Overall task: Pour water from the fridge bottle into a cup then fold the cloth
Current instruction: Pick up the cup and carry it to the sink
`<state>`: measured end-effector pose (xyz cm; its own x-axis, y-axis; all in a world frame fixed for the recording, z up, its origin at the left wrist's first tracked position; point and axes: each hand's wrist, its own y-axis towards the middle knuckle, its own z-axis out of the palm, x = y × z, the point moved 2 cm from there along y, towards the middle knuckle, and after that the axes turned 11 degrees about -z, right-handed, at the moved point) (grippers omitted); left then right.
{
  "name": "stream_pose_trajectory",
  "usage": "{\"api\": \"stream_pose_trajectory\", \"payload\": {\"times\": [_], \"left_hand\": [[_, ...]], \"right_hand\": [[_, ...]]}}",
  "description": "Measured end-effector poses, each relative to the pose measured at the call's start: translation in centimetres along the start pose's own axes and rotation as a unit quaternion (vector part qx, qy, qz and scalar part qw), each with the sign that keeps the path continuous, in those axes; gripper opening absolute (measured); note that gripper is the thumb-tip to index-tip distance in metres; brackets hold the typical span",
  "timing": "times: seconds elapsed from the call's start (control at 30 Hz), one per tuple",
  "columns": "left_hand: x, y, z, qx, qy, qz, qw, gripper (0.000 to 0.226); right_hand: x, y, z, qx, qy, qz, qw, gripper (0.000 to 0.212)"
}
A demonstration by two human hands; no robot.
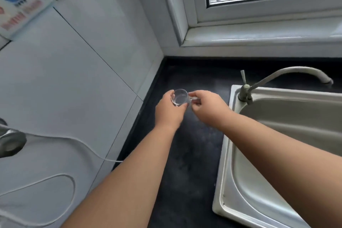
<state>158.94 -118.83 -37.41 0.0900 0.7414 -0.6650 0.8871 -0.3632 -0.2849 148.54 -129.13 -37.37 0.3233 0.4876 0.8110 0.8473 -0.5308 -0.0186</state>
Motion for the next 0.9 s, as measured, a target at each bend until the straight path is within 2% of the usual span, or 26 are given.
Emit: {"api": "stream_pose_trajectory", "payload": {"times": [0.2,0.43,0.7,0.8,0.9], "left_hand": [[0.0,4.4,1.9,-0.011,0.005,-0.004,1.000,0.067],[-1.3,9.4,3.1,-0.054,0.059,0.020,0.997,0.062],[-2.7,14.0,2.7,-0.076,0.060,0.022,0.995,0.046],[-3.3,14.7,2.8,-0.073,0.067,0.027,0.995,0.051],[-3.7,14.9,2.6,-0.056,0.074,0.015,0.996,0.072]], "right_hand": [[-1.9,3.8,1.4,0.021,0.011,0.000,1.000,0.044],[-3.3,7.6,3.2,0.038,0.010,-0.004,0.999,0.067],[-2.9,13.1,3.4,0.061,0.018,-0.005,0.998,0.070],[-3.0,14.1,3.1,0.076,-0.003,-0.008,0.997,0.074],[-2.6,14.2,2.6,0.084,-0.017,0.003,0.996,0.076]]}}
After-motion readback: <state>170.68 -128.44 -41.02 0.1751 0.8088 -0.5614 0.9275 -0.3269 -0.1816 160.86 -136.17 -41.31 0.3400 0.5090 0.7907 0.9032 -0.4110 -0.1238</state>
